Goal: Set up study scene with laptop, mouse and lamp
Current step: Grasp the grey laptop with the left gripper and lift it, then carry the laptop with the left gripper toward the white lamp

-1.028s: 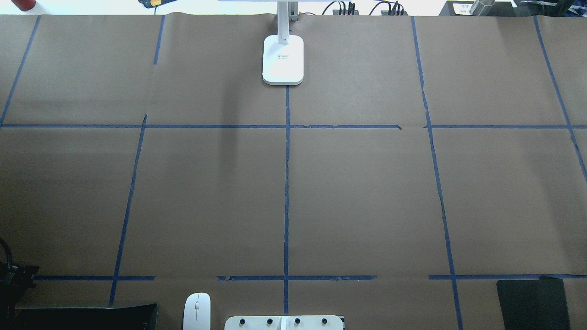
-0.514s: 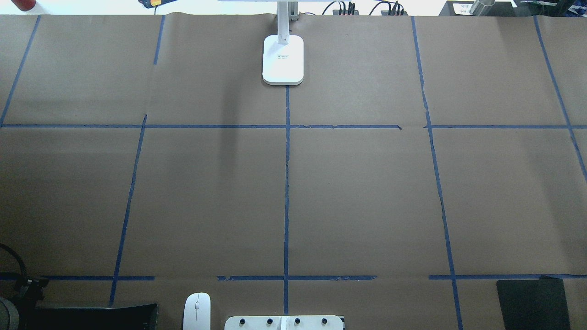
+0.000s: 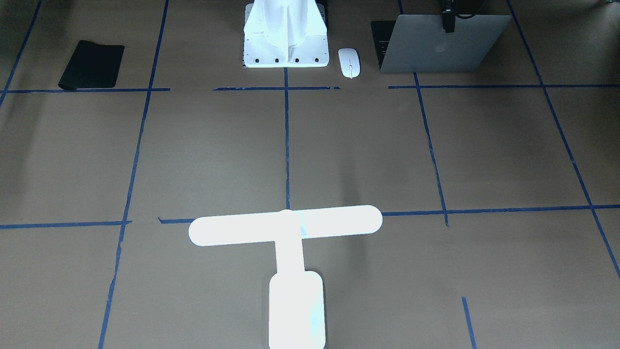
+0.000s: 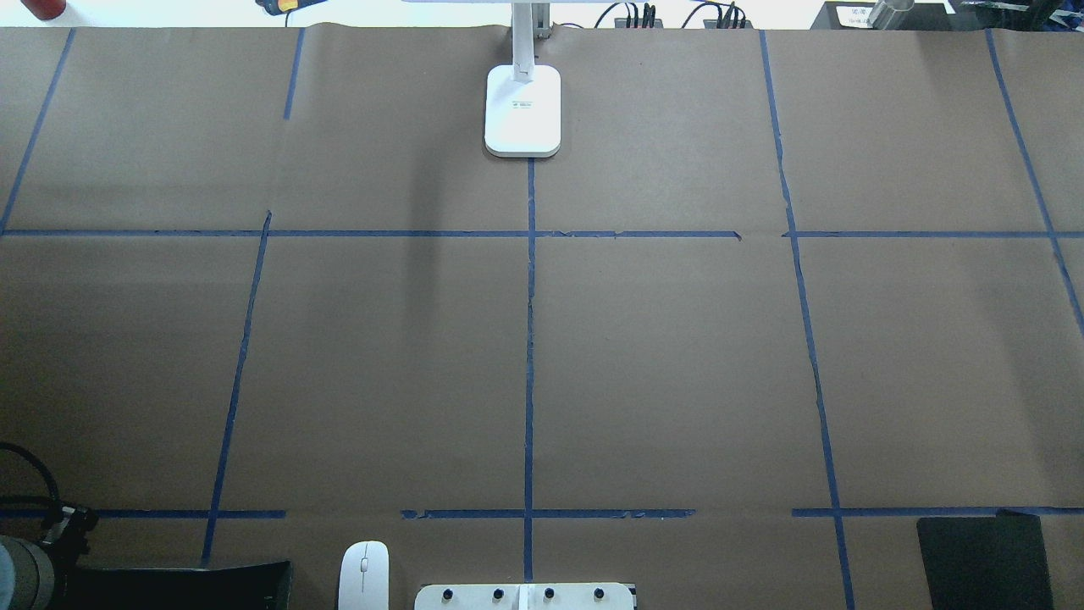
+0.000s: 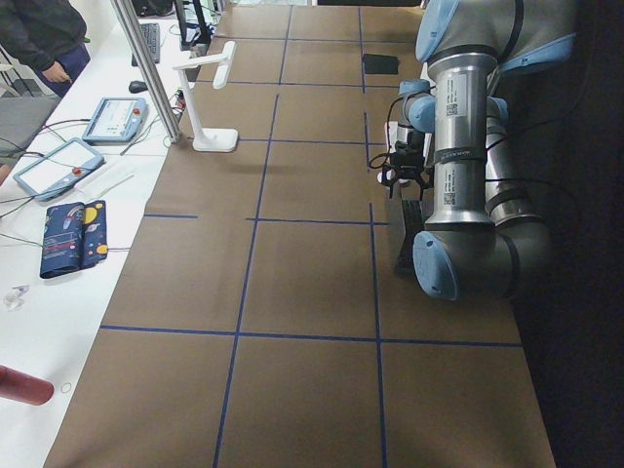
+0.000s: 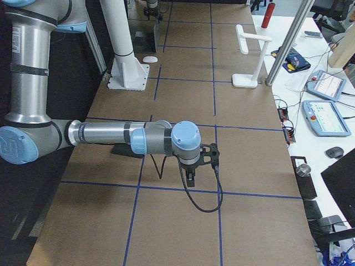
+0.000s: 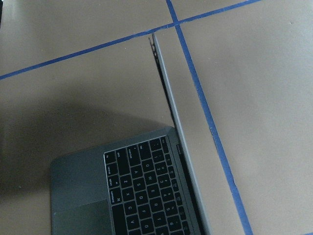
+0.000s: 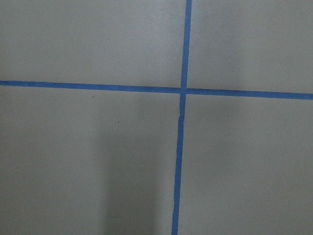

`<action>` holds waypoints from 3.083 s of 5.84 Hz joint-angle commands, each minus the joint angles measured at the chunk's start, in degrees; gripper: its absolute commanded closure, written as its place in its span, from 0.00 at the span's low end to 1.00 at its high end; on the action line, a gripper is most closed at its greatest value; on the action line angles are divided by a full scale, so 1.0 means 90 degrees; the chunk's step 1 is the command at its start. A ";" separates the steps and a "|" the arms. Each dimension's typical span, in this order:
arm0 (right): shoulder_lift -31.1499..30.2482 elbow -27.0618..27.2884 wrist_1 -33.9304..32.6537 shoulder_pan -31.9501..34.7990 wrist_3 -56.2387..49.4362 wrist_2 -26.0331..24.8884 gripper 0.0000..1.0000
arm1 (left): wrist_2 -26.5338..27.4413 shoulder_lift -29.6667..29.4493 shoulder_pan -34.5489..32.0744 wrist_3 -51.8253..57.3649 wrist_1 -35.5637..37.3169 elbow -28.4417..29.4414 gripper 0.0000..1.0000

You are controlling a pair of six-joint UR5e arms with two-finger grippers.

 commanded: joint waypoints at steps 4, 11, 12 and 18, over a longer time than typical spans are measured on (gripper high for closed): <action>-0.0032 -0.0017 0.0000 0.0020 -0.0001 0.0002 0.00 | -0.0007 -0.0352 -0.0916 0.0010 0.0000 -0.0075 1.00; -0.0051 -0.0056 -0.0010 0.0030 0.0009 0.0002 0.00 | 0.0012 -0.2190 -0.3562 0.2321 0.0545 0.1159 1.00; -0.0061 -0.0114 0.0000 0.0020 -0.0001 0.0002 0.00 | 0.0012 -0.3319 -0.3748 0.2334 0.0837 0.2035 1.00; -0.0090 -0.0144 -0.0010 0.0030 0.0009 0.0002 0.00 | -0.0056 -0.7483 -0.3858 0.1946 0.0870 0.6234 1.00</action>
